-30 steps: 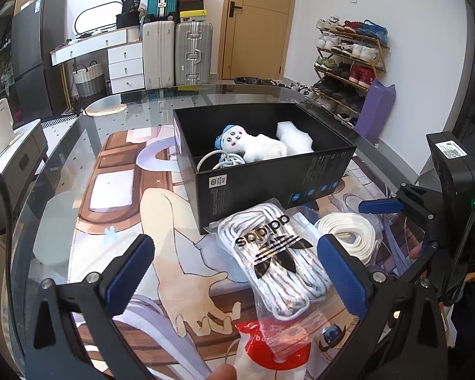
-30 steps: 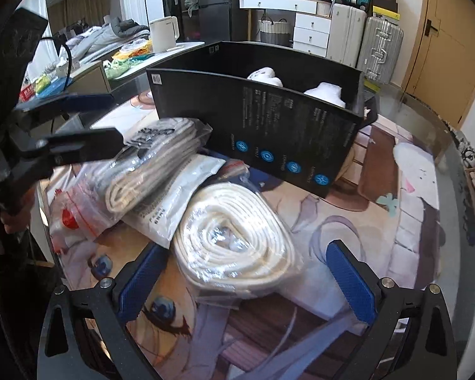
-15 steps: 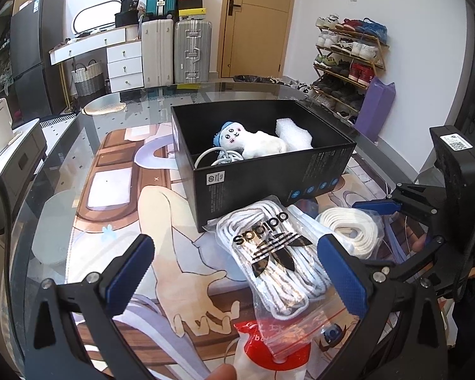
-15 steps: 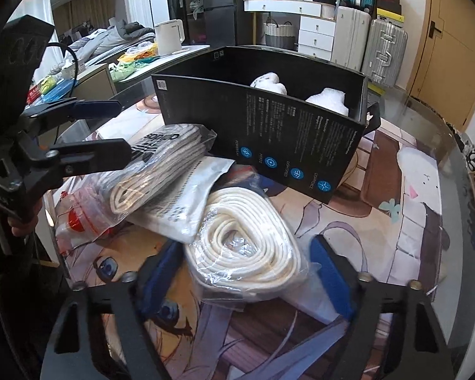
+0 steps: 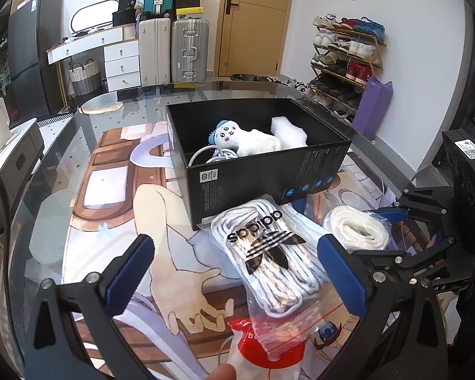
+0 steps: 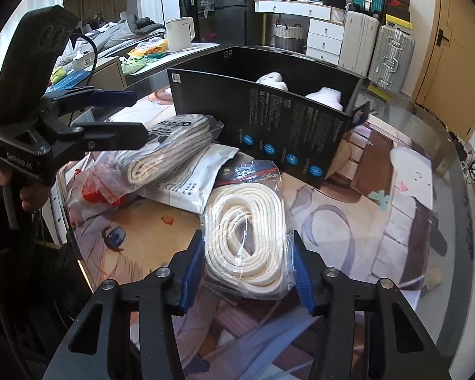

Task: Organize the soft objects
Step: 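Grasp the bagged Adidas white laces with the left tool while the right tool holds the rope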

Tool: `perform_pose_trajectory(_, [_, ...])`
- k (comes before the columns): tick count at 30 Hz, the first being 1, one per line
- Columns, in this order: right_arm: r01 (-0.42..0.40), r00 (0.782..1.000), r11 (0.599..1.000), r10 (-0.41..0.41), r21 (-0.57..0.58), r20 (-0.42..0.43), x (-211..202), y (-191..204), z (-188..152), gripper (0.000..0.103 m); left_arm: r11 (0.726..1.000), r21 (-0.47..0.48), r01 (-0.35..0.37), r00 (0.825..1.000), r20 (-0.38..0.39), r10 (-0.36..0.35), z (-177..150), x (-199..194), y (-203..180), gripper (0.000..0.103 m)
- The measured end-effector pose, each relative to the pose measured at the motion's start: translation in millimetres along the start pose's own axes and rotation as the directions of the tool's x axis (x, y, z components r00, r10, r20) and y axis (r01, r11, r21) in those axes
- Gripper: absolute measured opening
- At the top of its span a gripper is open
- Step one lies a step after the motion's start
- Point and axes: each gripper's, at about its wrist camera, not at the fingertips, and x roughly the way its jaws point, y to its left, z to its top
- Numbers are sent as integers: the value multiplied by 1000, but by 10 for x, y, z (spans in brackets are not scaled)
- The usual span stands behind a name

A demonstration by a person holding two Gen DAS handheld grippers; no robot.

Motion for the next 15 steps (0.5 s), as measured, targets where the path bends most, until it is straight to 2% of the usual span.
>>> perform_pose_trajectory(6, [10, 1000, 1000, -10, 27, 22, -178, -111, -115, 48, 1000, -3, 6, 1000, -1, -6, 0, -8, -6, 103])
perform_pose_trajectory(15, [22, 996, 999, -24, 27, 90, -460, -149, -100, 48, 999, -29, 27, 999, -28, -27, 11, 50, -60, 103])
